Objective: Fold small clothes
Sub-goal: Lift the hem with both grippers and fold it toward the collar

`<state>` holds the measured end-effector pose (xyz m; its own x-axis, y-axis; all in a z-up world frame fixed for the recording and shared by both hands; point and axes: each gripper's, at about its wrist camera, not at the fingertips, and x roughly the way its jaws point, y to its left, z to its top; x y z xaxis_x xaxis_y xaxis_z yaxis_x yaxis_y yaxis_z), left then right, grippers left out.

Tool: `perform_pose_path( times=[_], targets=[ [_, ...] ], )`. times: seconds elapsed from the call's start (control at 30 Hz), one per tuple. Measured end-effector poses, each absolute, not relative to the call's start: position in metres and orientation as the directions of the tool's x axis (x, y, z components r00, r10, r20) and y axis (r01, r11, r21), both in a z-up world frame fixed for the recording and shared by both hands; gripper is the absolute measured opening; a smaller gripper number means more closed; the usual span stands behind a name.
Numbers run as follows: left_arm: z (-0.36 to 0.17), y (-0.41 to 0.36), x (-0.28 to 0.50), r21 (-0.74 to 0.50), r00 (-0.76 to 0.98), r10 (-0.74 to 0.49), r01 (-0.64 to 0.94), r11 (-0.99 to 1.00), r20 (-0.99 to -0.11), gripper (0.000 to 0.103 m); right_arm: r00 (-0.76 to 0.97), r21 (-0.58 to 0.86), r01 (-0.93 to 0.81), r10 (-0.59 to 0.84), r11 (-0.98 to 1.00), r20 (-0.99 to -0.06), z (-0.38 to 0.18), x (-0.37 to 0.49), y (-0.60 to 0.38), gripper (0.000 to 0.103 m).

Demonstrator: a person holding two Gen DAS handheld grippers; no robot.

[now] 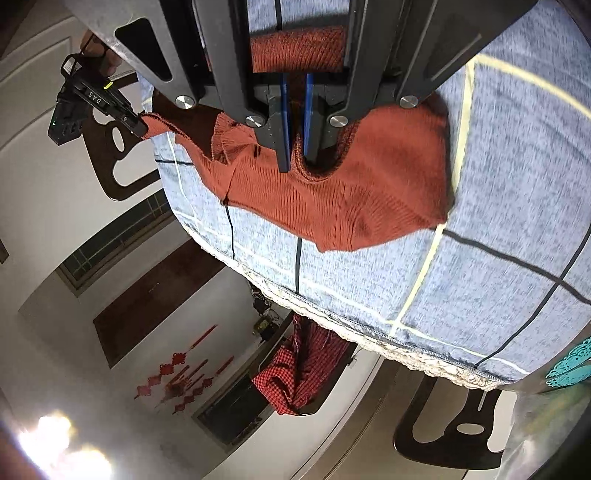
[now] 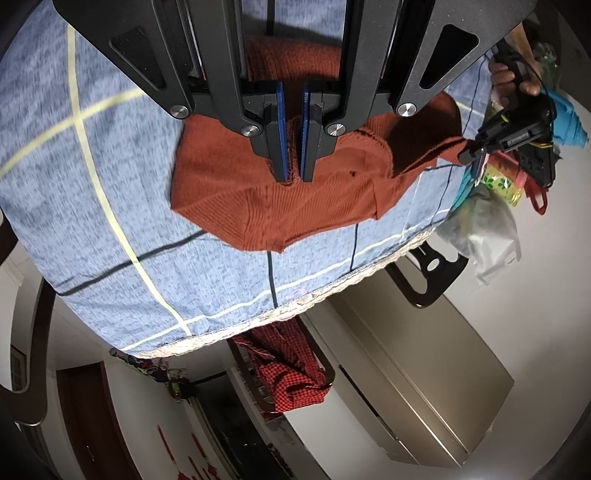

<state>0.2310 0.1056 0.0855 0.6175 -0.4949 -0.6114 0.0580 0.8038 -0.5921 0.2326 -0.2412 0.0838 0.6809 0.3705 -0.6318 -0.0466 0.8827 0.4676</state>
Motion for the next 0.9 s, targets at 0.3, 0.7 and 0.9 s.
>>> perform_pose_path(
  times=[0.3, 0.7, 0.9],
  targets=[
    [0.093, 0.107, 0.264, -0.592, 0.632, -0.480, 0.043, 0.805, -0.608, 0.008, 0.686, 0.466, -0.030, 0.358, 0.884, -0.633, 0.090, 0.263, -0.241, 0.006],
    [0.075, 0.112, 0.310, -0.597, 0.611, -0.455, -0.036, 0.802, -0.648, 0.007, 0.652, 0.432, 0.042, 0.303, 0.901, -0.695, 0.077, 0.318, -0.236, 0.006],
    [0.063, 0.113, 0.324, -0.594, 0.593, -0.451, -0.056, 0.803, -0.666, 0.008, 0.651, 0.423, 0.048, 0.293, 0.905, -0.700, 0.076, 0.330, -0.235, 0.006]
  ],
)
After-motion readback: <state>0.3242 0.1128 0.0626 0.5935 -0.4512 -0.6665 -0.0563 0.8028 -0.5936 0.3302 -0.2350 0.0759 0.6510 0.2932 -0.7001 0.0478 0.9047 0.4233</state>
